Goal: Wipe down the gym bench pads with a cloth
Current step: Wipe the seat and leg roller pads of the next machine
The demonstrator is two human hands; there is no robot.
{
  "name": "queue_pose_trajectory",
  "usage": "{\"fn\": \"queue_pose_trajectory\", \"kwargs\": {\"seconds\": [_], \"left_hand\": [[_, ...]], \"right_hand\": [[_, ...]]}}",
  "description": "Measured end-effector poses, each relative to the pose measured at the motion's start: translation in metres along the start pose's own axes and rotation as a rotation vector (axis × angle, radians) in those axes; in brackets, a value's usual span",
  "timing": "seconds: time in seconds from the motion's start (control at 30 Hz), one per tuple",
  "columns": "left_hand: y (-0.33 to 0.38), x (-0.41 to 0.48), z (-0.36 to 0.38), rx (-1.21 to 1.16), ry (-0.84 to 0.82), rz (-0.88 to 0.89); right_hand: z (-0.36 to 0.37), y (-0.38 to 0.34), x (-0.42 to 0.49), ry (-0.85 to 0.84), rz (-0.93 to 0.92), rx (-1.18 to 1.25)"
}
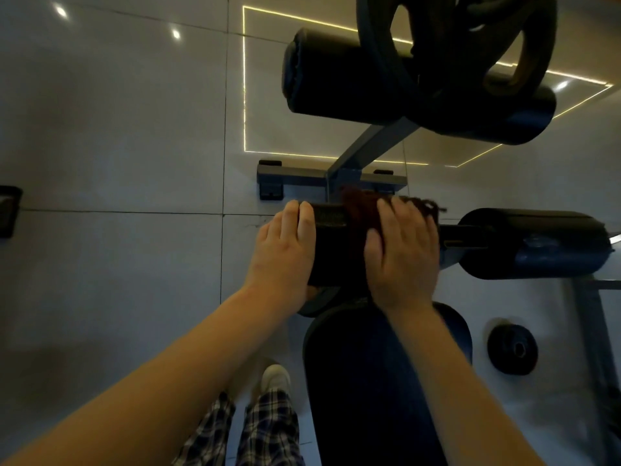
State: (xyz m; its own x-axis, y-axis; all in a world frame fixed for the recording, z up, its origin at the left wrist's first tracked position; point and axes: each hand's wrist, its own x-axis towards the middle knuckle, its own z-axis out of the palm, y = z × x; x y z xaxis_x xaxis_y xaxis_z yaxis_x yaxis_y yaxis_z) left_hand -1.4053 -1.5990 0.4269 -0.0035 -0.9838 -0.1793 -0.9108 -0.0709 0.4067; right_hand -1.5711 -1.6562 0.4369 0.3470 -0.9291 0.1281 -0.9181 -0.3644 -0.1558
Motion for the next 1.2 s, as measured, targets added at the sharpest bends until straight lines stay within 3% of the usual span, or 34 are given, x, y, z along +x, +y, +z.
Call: {"fn": "queue_pose_trajectory", "kwargs": {"seconds": [0.07, 0.13, 0.2, 0.27, 0.37, 0.5, 0.6, 0.67, 0.8, 0.87, 0.93, 1.03, 1.2], "left_hand": [[-0.001, 0.001, -0.001, -0.038, 0.011, 0.003], [0.000, 0.001, -0.004, -0.043, -0.003, 0.003], [-0.001, 0.003, -0.006, -0.023, -0.045, -0.011], [-0.002, 0.004, -0.008, -0.018, -0.052, -0.015], [-0.001, 0.005, -0.009, 0.003, -0.075, -0.011], [-0.001, 0.010, -0.013, 0.000, -0.112, -0.021], [-0.004, 0.021, -0.019, -0.134, -0.183, -0.064], [-0.007, 0.028, -0.025, -0.231, -0.255, -0.105], [-0.009, 0.035, -0.028, -0.295, -0.325, -0.143], [-0.013, 0.039, -0.029, -0.301, -0.370, -0.150], [-0.015, 0.043, -0.032, -0.280, -0.412, -0.157], [-0.015, 0.046, -0.034, -0.308, -0.442, -0.142], [-0.020, 0.056, -0.032, -0.397, -0.524, -0.162]], "right_hand": [[-0.009, 0.010, 0.049, -0.239, 0.062, 0.002], [-0.013, 0.021, 0.091, -0.636, 0.165, -0.058], [-0.013, 0.026, 0.106, -0.750, 0.153, -0.084], [-0.013, 0.026, 0.085, -0.564, 0.084, -0.011], [-0.012, 0.016, 0.016, -0.092, 0.033, 0.112], [0.014, -0.010, -0.051, 0.069, 0.139, 0.127], [0.021, -0.025, -0.035, 0.165, 0.200, 0.075], [0.011, -0.021, 0.004, 0.092, 0.183, -0.010], [-0.011, -0.010, 0.083, -0.592, 0.142, -0.085], [-0.009, -0.008, 0.096, -0.690, 0.115, -0.117], [-0.008, -0.008, 0.082, -0.545, 0.052, -0.071], [-0.008, -0.011, 0.029, -0.156, 0.016, 0.063], [0.013, -0.030, -0.051, 0.024, 0.092, -0.001]]}}
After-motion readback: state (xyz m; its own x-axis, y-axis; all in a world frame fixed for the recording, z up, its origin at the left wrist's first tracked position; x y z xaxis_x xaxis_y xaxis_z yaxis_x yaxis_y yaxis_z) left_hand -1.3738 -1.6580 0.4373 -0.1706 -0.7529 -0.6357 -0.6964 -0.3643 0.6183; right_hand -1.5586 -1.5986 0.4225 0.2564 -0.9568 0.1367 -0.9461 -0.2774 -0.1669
